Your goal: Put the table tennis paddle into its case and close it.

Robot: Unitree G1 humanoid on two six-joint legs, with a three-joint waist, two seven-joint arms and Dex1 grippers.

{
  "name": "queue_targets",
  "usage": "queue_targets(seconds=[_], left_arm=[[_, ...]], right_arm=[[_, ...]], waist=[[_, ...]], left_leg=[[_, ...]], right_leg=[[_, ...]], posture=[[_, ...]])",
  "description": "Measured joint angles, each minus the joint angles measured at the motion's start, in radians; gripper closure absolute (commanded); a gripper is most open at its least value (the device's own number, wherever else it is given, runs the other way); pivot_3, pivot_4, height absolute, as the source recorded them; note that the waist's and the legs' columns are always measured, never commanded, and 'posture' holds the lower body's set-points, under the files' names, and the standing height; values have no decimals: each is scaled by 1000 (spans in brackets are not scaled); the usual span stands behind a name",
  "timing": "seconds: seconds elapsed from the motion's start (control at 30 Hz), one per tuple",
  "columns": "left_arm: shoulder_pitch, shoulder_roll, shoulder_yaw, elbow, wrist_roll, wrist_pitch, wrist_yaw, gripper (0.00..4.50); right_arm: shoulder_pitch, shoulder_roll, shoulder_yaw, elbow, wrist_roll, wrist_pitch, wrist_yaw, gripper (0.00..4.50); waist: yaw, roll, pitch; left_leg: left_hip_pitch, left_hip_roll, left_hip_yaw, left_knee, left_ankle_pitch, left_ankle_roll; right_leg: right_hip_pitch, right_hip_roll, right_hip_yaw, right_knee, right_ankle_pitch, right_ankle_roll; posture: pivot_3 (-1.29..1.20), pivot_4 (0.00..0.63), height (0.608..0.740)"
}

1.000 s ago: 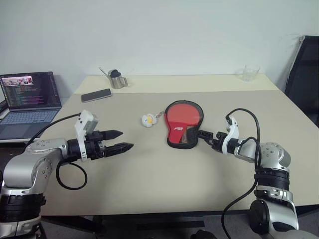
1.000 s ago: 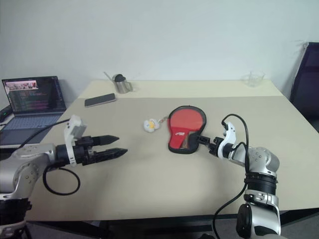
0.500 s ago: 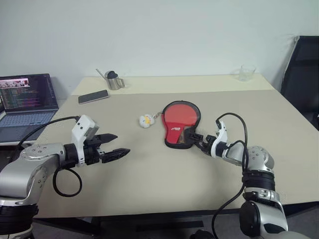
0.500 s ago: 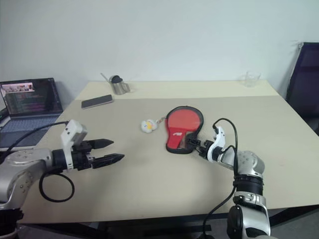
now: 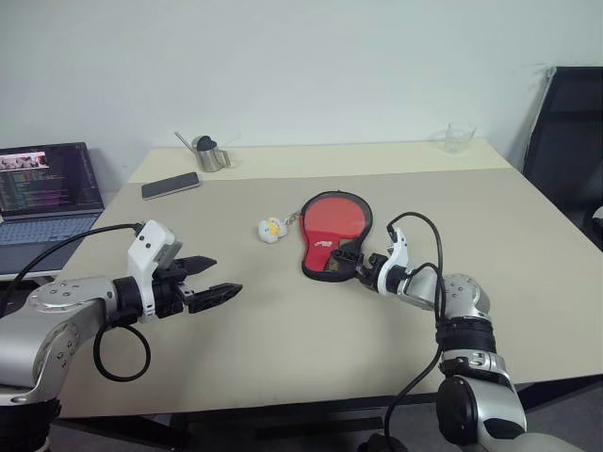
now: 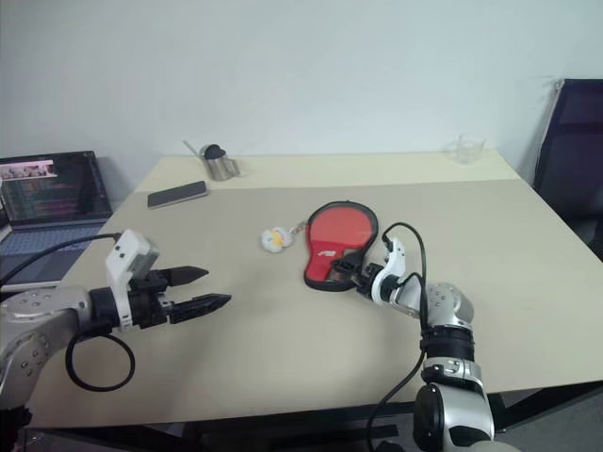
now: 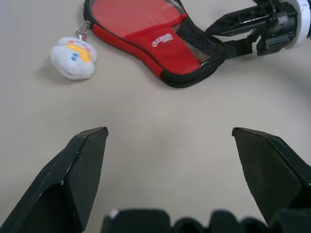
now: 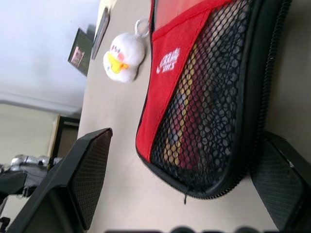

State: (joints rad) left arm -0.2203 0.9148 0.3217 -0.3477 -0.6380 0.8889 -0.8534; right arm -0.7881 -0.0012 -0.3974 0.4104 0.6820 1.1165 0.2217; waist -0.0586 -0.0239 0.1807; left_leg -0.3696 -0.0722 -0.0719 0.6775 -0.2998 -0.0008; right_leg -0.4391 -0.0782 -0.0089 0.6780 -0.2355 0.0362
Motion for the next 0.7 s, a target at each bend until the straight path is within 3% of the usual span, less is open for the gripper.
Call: queue_targets(seconds=[0.13,0.57,0.7], left_arm=[[1,0,0,-2,-7,0,16,34],[-4,0,-10,-1,-10,-6,36,0],[-7,-1,-21,1,-9,-11,36,0]], right_arm=[[-7,5,13,12,-2,-15,-8,0],[-14,-1,29,36,-15,-40,-34,4486],[-15,-1,30,32,-15,-38,-46,4486]], waist=[[1,0,0],[2,0,0],[4,0,0]], left_leg=[[0,0,0,0,0,0],[1,0,0,-1,0,0],[2,0,-1,-1,0,0]], right_leg=[[0,0,0,0,0,0],[2,0,0,-2,0,0],[3,0,-1,-2,0,0]], posture=[[0,150,740],[0,150,740],[0,150,740]])
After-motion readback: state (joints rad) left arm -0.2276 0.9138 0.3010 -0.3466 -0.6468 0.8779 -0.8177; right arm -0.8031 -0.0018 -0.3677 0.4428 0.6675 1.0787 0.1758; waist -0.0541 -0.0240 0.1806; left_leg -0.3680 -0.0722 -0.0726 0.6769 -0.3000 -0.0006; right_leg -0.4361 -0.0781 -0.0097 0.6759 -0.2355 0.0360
